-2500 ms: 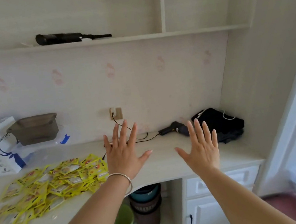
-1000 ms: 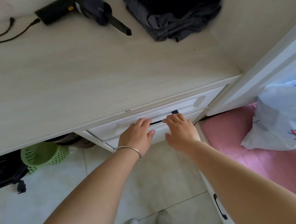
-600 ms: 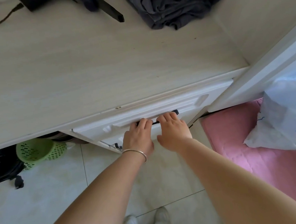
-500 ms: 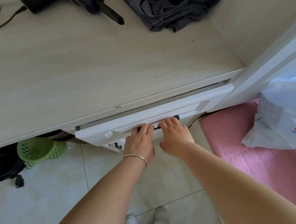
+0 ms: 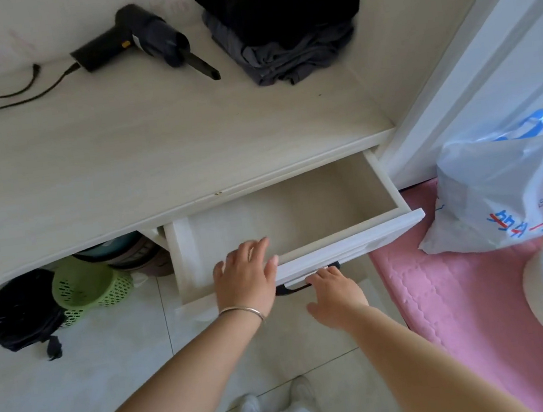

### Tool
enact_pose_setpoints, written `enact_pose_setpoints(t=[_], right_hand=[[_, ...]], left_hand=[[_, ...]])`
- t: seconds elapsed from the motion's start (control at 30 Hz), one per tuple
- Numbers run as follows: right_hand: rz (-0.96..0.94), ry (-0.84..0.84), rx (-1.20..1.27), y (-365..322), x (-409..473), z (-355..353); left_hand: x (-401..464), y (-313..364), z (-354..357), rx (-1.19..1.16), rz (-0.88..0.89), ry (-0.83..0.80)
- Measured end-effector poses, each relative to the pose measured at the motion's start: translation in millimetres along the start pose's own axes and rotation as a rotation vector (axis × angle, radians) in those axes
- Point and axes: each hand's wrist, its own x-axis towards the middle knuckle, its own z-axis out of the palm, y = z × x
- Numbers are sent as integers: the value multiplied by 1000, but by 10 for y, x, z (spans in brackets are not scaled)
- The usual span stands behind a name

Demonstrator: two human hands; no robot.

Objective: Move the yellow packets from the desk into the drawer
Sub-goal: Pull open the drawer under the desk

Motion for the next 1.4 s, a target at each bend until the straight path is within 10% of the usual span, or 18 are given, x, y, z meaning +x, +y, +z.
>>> enact_pose_setpoints(t=[0.2, 0.53, 0.9, 1.4], right_hand=[[-261, 604, -92, -95, -430, -104], [-13, 70, -151, -127, -567, -185], [191, -130, -176, -150, -671, -84], [188, -108, -131, -285, -651, -87]], left_hand=[[-145, -76, -43, -111, -173, -390], [-410, 109, -174, 152, 11, -768], [-686, 230, -47, 211, 14, -949], [-750, 15, -56, -280, -125, -751]])
